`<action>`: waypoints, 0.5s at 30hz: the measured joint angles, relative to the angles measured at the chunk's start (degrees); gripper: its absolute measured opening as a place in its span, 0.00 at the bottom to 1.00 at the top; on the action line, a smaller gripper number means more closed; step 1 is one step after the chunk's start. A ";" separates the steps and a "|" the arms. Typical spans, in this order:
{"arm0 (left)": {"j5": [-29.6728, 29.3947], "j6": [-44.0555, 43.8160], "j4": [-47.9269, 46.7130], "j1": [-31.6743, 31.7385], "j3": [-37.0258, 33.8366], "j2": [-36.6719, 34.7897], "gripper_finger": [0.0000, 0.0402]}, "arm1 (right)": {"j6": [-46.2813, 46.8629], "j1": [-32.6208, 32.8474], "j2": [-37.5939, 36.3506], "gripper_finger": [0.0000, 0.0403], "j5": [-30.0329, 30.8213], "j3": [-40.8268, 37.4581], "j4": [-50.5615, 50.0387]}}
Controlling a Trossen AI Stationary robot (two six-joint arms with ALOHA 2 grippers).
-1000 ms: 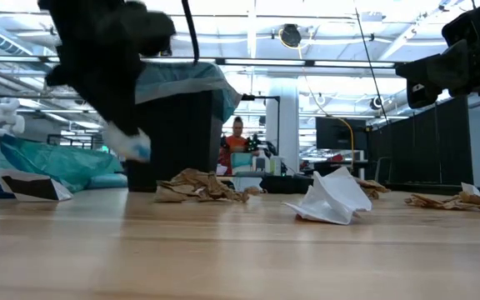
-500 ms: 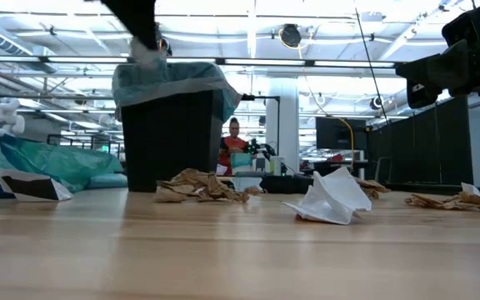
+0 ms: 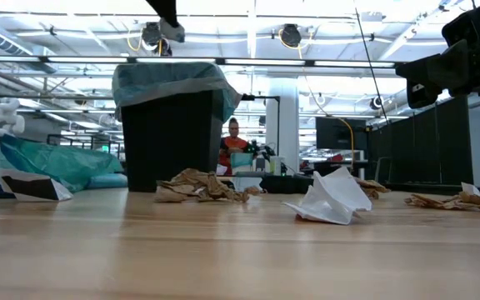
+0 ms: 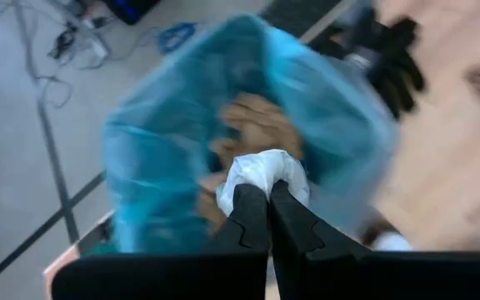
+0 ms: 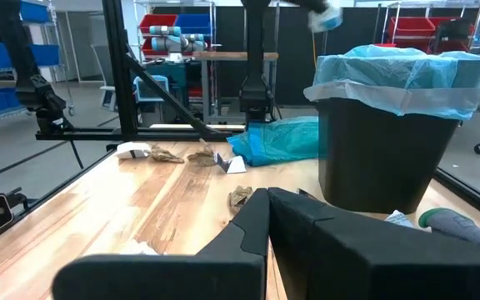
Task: Place trash/remove bag and relplace
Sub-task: Put the white napkin into the trash bin
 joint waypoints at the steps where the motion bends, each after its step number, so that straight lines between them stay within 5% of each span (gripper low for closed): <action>1: -0.28 0.81 0.05 1.38 0.00 -0.81 0.00 | 0.00 0.01 0.00 0.00 0.00 0.00 0.01; 9: -4.16 8.85 9.39 10.27 0.09 -5.23 0.03 | 0.00 0.00 0.00 0.00 0.00 0.00 0.01; 15: 0.06 13.22 12.91 14.55 0.07 -2.97 0.15 | 0.01 0.01 0.00 0.00 0.00 0.00 -0.01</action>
